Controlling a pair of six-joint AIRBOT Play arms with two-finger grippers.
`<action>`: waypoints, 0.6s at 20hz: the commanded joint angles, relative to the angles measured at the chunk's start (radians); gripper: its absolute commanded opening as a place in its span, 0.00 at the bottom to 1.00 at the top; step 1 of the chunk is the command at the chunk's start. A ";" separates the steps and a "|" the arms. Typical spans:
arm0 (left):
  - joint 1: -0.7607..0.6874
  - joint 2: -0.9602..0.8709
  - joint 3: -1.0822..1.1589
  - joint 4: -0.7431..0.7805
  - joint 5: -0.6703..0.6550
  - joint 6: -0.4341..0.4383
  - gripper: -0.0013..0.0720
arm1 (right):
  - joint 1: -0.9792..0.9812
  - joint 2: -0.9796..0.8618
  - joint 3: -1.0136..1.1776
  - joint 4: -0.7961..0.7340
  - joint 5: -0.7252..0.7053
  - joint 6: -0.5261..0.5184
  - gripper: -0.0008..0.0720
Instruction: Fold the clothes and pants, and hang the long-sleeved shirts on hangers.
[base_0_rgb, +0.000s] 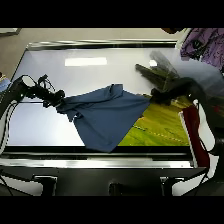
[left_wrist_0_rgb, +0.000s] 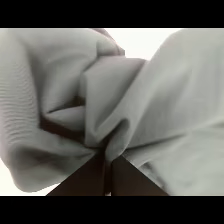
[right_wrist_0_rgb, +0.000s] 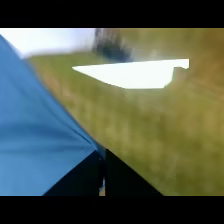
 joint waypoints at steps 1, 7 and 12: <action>-0.001 -0.001 0.001 0.002 -0.002 0.002 0.04 | -0.064 -0.016 0.247 -0.121 0.082 0.103 0.05; -0.001 -0.001 0.001 0.001 -0.001 0.001 0.04 | -0.052 -0.163 0.516 -0.158 0.177 0.275 0.06; -0.001 -0.002 0.001 -0.007 0.000 0.002 0.04 | -0.042 -0.177 0.516 -0.097 -0.074 0.204 0.54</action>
